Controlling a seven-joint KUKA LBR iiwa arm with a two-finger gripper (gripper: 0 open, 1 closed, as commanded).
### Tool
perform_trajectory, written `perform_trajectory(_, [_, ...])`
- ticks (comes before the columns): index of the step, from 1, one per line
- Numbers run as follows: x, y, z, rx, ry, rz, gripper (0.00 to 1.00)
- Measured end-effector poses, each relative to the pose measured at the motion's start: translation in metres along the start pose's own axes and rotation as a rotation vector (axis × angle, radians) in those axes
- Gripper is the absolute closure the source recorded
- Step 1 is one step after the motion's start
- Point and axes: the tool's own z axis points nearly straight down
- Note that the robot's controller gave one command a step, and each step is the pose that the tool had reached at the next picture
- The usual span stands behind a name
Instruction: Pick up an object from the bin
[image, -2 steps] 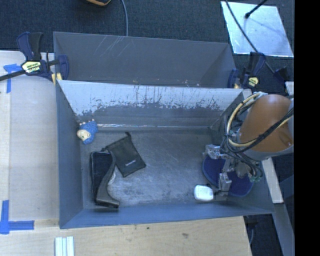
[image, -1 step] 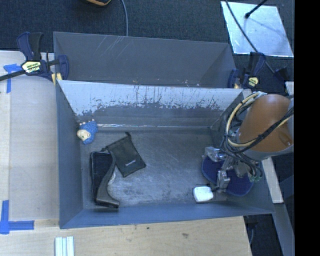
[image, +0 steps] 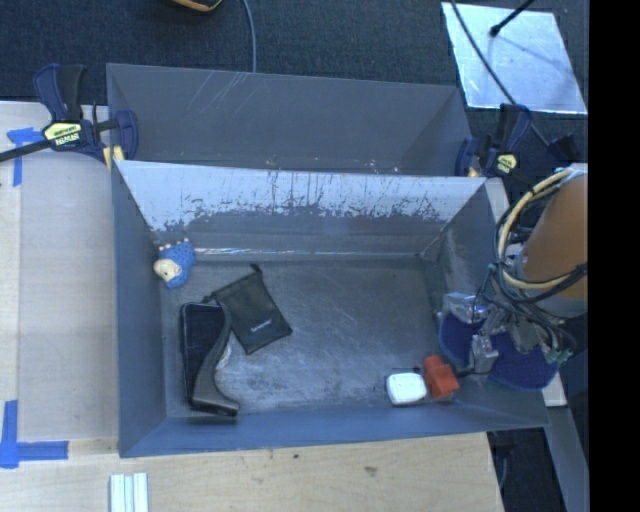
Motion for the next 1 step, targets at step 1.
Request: perform_trajectory(1, [-0.0539, -0.0086, -0.1020, 0.001, -0.005, 0.030, 1.00])
